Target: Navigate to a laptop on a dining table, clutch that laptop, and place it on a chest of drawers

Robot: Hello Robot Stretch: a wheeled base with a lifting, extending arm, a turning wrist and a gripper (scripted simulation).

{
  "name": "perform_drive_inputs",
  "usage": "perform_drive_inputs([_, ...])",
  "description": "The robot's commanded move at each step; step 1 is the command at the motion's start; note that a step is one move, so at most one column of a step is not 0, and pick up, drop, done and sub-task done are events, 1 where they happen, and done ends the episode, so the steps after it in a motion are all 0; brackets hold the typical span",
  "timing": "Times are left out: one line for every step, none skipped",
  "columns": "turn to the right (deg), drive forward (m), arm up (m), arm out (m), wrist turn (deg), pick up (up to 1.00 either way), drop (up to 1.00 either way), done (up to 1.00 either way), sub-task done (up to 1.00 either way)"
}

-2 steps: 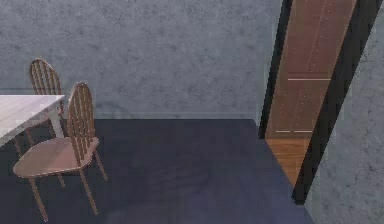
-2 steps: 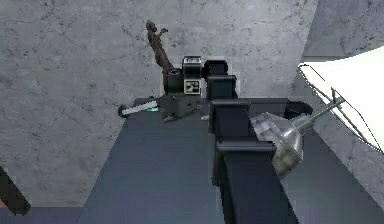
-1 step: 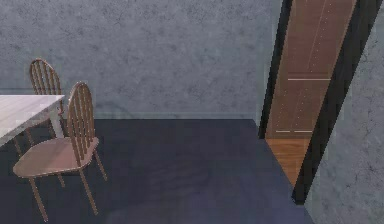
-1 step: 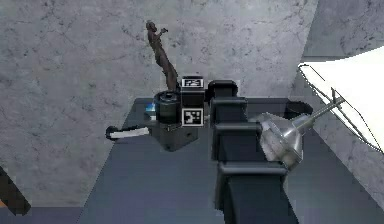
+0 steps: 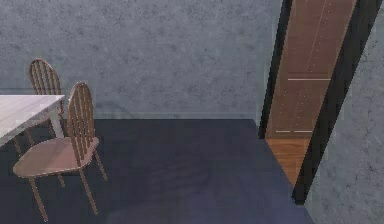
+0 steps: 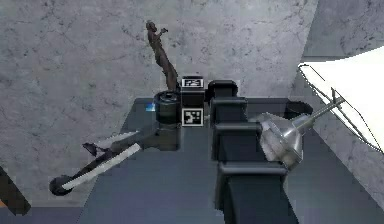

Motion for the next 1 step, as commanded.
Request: perform_drive_inputs([0.0,0.0,0.0,0.0,-45.0,0.0,0.0,0.0,0.0])
